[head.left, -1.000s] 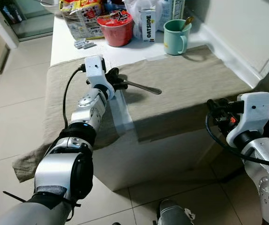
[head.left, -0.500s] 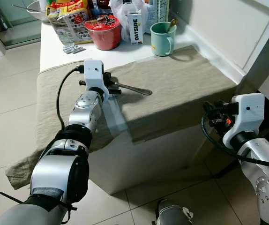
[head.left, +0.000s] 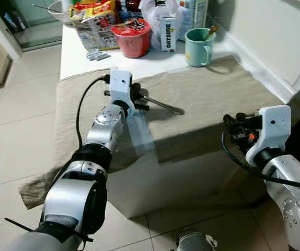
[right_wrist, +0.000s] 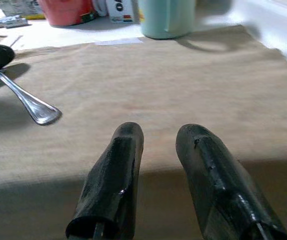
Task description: Setting the table
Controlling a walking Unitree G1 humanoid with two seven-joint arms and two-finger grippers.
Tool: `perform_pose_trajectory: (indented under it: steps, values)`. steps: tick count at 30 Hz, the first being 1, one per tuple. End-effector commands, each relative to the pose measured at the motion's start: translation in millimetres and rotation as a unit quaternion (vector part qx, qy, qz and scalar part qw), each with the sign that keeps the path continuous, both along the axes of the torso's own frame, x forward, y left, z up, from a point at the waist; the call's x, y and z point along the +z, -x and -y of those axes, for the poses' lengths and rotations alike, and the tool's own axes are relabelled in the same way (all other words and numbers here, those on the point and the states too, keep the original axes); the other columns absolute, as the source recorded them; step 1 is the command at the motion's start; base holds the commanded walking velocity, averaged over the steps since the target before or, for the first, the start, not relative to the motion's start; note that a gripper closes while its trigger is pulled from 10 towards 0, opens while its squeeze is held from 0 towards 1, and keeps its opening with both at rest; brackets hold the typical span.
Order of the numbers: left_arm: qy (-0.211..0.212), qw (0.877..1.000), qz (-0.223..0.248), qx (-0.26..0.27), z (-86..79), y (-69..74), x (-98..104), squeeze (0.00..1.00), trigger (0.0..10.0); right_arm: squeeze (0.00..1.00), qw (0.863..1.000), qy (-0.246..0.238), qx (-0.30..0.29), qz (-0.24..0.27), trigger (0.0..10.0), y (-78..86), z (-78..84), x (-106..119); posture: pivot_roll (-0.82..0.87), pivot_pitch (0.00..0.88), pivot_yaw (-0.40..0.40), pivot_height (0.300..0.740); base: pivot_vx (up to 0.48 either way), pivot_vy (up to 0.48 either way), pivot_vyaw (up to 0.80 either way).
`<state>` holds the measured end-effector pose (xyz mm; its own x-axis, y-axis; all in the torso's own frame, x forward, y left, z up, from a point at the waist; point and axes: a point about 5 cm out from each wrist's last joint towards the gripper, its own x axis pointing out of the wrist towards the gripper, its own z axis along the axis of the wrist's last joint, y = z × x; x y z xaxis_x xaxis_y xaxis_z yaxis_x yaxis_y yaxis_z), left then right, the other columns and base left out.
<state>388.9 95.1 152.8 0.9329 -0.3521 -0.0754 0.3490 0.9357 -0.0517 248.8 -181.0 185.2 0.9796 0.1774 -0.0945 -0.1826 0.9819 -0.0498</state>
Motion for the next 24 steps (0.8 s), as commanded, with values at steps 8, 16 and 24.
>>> perform_pose_trajectory:
  steps: [8, 16, 24]
  values:
    - [0.003, 0.941, -0.335, -0.051, 11.8, 91.6, -146, 0.0, 10.0, 0.0, 1.0, -0.007, 0.008, -0.004, 10.0, -1.1, -3.7, -5, -0.35, 0.183, 0.077, 0.74, 0.0, 0.0, 0.0]
    - [-0.003, 0.953, -0.276, -0.126, 41.4, 110.3, -121, 0.0, 10.0, 0.0, 1.0, -0.008, 0.011, -0.004, 10.0, -2.7, -5.4, -7, -0.34, 0.173, 0.083, 0.74, 0.0, 0.0, 0.0]
    - [-0.057, 0.986, -0.096, -0.121, 25.4, 84.4, -66, 0.0, 10.0, 0.0, 0.998, 0.031, -0.004, 0.047, 10.0, -5.5, -4.3, 4, -0.34, 0.167, 0.093, 0.74, 0.0, 0.0, 0.0]
